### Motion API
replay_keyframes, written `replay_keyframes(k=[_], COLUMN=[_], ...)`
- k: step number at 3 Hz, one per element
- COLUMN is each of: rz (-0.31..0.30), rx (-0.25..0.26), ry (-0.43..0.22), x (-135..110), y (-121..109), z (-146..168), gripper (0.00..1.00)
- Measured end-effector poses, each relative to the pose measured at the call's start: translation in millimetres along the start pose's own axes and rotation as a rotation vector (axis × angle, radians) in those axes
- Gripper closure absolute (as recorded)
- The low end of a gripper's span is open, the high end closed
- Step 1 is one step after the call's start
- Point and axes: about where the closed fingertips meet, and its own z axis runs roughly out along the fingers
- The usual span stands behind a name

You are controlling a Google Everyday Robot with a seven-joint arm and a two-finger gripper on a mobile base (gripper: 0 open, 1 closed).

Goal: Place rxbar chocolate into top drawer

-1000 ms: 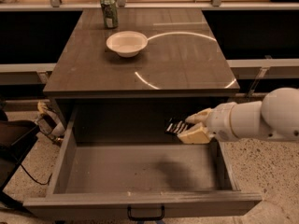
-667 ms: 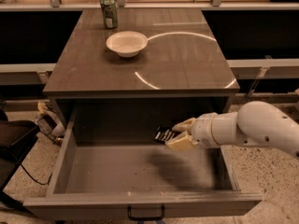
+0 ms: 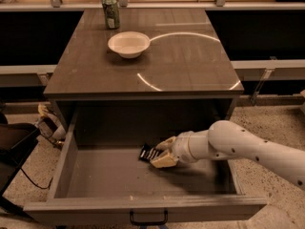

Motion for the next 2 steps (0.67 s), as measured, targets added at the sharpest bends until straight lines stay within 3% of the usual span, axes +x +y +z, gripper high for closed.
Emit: replay_keyframes(k=[2], rz=[-0.003], rx=[-0.007], ry=[-0.001], x=[-1.7], y=[2.2], z=[2.8], gripper=[0.58])
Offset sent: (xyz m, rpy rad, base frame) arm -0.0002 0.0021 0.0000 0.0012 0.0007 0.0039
